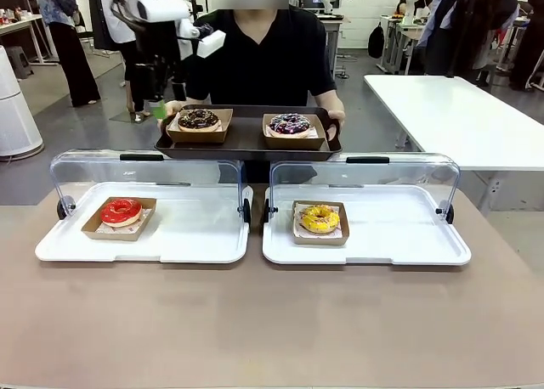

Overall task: Provide the desired donut to the person.
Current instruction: Place the picked Paper togo box onto the Handle tray extended by the person.

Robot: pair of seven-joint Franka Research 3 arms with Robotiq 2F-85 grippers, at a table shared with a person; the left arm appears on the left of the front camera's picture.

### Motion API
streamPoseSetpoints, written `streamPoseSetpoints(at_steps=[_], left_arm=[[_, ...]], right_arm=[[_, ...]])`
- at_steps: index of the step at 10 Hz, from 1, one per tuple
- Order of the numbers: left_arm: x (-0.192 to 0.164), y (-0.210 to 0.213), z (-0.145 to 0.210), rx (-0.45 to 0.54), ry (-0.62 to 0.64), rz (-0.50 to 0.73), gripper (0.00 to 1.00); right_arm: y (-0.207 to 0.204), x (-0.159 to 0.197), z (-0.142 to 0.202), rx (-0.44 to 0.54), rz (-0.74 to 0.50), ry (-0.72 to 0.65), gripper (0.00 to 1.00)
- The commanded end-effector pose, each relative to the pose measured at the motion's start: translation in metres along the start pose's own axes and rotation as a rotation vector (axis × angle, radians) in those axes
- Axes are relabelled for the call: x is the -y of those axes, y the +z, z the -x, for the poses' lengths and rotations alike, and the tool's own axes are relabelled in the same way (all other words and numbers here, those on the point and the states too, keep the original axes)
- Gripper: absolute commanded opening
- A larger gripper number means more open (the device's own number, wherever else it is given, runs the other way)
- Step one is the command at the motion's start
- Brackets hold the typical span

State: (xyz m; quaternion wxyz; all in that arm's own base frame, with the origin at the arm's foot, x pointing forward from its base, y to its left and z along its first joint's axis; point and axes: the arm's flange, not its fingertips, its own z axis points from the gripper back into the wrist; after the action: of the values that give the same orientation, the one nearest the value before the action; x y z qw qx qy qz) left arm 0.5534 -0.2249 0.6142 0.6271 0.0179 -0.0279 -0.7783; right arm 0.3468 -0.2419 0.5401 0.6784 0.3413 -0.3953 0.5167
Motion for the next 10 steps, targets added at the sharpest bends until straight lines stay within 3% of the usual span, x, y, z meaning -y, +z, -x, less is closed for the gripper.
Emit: streamPoseSetpoints(at_steps=[1, 3, 6, 9, 10], left_arm=[[0.081, -0.005, 0.026, 0.031, -0.014, -0.052, 1.0], [0.133, -0.018, 0.041, 0.061, -0.018, -0.109, 1.0], [0.178, -0.037, 0.069, 0.105, 0.051, -0.152, 1.0], [0.169, -0.035, 0.079, 0.058, 0.121, -0.118, 1.0], [0.181, -0.037, 0.084, 0.086, 0.093, -0.124, 1.0]], right_arm=[[0.0, 0.0, 0.0, 0.019, 0.001, 0.007, 1.0], [0.0, 0.0, 0.0, 0.019, 0.001, 0.007, 1.0], [0.0, 0.0, 0.0, 0.019, 0.001, 0.007, 1.0], [0.0, 0.0, 0.0, 0.019, 0.001, 0.007, 1.0], [0.0, 0.0, 0.0, 0.019, 0.001, 0.007, 1.0]])
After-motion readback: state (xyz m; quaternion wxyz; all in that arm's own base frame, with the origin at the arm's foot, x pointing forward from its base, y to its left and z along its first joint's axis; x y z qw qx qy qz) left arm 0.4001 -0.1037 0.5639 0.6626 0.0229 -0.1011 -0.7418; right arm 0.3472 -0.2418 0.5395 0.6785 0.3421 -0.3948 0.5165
